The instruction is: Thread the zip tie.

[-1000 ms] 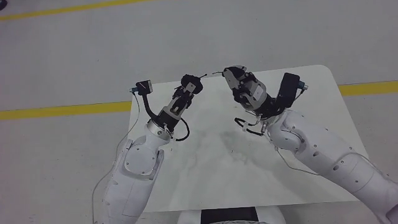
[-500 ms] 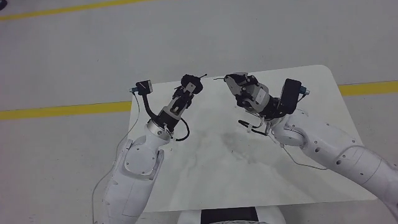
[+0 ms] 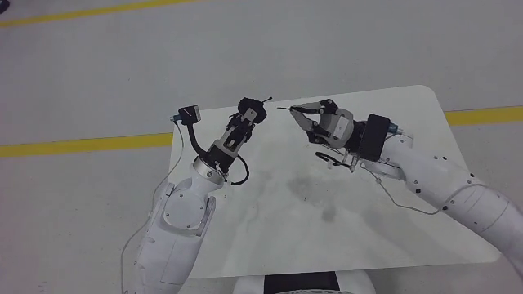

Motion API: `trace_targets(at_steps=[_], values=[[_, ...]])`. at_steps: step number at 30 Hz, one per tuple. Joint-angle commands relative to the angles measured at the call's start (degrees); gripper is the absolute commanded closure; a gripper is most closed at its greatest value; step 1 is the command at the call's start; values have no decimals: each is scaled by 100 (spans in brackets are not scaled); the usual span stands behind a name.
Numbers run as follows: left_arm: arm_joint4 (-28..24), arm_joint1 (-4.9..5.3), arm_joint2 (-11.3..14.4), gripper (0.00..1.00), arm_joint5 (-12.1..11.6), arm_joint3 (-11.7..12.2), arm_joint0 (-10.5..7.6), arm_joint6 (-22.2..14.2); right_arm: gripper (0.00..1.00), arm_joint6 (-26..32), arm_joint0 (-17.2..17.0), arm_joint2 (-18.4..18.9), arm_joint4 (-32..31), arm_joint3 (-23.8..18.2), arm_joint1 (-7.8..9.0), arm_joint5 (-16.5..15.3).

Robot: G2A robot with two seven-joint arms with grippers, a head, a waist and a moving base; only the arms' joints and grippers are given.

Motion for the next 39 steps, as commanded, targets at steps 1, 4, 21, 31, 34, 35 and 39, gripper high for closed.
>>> trace_targets(at_steps=[1, 4, 21, 31, 34, 35, 39], values=[[0, 0, 0, 100, 0, 0, 0, 0, 100, -213, 71, -69, -170, 102, 20, 0], [0, 0, 0, 100, 0, 0, 0, 0, 100, -541, 217, -178, -371, 281, 54, 0], [0, 0, 0, 100, 0, 0, 0, 0, 100, -1819, 1368, -1059, -899, 1113, 130, 0], [0, 0, 0, 100, 0, 0, 0, 0, 100, -1819, 1368, -1059, -899, 1113, 130, 0], [0, 0, 0, 100, 0, 0, 0, 0, 100, -1616, 1390, -960, -1095, 1049, 126, 82], [0, 0, 0, 100, 0, 0, 0, 0, 100, -1575, 1392, -895, -1164, 1037, 122, 46], [0, 0, 0, 100, 0, 0, 0, 0, 100, -1575, 1446, -761, -1492, 1064, 83, 0]])
